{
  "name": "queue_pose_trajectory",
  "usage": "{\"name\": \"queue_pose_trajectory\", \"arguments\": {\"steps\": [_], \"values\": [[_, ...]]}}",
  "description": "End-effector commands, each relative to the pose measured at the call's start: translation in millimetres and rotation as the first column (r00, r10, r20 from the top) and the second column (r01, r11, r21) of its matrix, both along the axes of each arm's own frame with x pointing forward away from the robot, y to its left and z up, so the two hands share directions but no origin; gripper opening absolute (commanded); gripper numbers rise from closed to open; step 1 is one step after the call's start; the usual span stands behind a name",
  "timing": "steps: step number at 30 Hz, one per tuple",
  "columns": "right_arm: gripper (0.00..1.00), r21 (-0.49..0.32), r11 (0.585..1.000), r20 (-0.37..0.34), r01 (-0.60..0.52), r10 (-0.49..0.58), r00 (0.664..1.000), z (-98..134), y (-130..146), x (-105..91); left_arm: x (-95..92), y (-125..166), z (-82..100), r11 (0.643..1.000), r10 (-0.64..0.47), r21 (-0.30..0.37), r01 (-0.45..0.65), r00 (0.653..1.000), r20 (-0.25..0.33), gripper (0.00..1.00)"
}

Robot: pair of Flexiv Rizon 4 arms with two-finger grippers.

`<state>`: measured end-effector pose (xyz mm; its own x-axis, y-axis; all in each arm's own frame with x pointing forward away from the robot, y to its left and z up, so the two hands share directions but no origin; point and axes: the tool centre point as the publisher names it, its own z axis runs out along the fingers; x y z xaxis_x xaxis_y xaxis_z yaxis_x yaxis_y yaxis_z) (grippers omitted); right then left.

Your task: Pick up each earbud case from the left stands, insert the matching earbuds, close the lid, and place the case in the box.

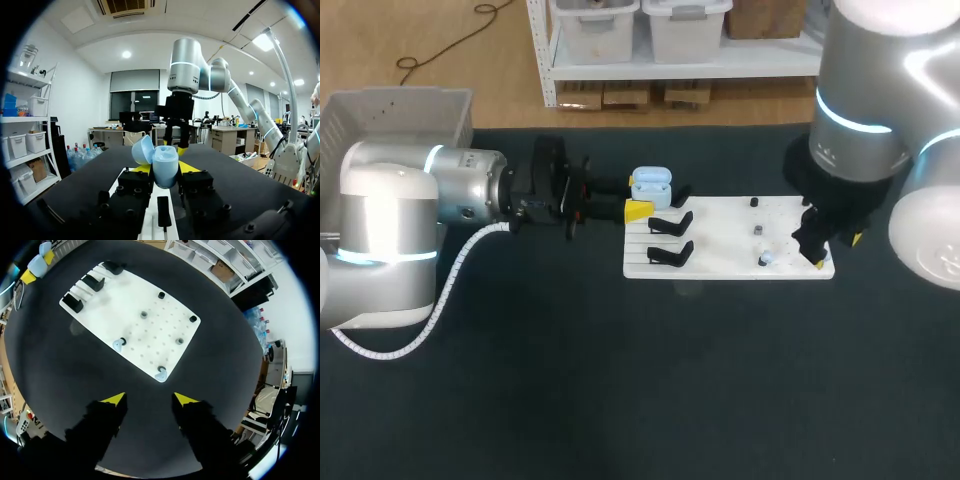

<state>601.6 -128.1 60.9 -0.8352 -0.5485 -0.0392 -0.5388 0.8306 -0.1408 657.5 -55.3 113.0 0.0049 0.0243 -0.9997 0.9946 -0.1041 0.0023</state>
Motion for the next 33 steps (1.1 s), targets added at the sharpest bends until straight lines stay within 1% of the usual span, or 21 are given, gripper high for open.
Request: {"name": "queue_pose_trajectory", "arguments": {"steps": [1,5,8,13,22,27,29,33], "values": [[0.61,-0.012,1.000,-0.010,0.000,0.000,1.000,-10.6,1.8,4.4,0.8,-0.4,-0.3,1.000,-0.001,0.001,0.001,1.000,0.000,0.00],[0.58,-0.025,1.000,-0.018,0.001,-0.001,1.000,-20.9,2.4,6.5,0.8,-0.4,-0.3,1.000,-0.001,0.001,0.001,1.000,0.000,0.00],[0.51,-0.029,1.000,-0.020,0.001,-0.001,1.000,-26.7,2.2,8.5,0.8,-0.4,-0.3,1.000,-0.001,0.001,0.001,1.000,0.000,0.00],[0.49,-0.032,0.999,-0.022,0.006,-0.006,1.000,-32.5,-0.8,13.2,0.8,-0.4,-0.3,1.000,-0.001,0.001,0.001,1.000,0.000,0.00],[0.46,-0.065,0.997,0.025,0.037,-0.035,0.999,-36.7,-6.7,18.5,0.8,-0.4,-0.3,1.000,-0.001,0.001,0.001,1.000,0.000,0.00],[0.42,-0.080,0.996,0.045,0.050,-0.046,0.998,-39.7,-8.0,19.6,0.8,-0.4,-0.3,1.000,-0.001,0.001,0.001,1.000,0.000,0.00],[0.38,-0.084,0.995,0.051,0.056,-0.052,0.997,-40.3,-8.6,19.9,0.8,-0.4,-0.3,1.000,-0.001,0.001,0.001,1.000,0.000,0.00],[0.38,-0.104,0.992,0.072,0.071,-0.063,0.995,-42.0,-12.3,21.7,0.8,-0.4,-0.3,1.000,-0.001,0.001,0.001,1.000,0.000,0.00]]}}
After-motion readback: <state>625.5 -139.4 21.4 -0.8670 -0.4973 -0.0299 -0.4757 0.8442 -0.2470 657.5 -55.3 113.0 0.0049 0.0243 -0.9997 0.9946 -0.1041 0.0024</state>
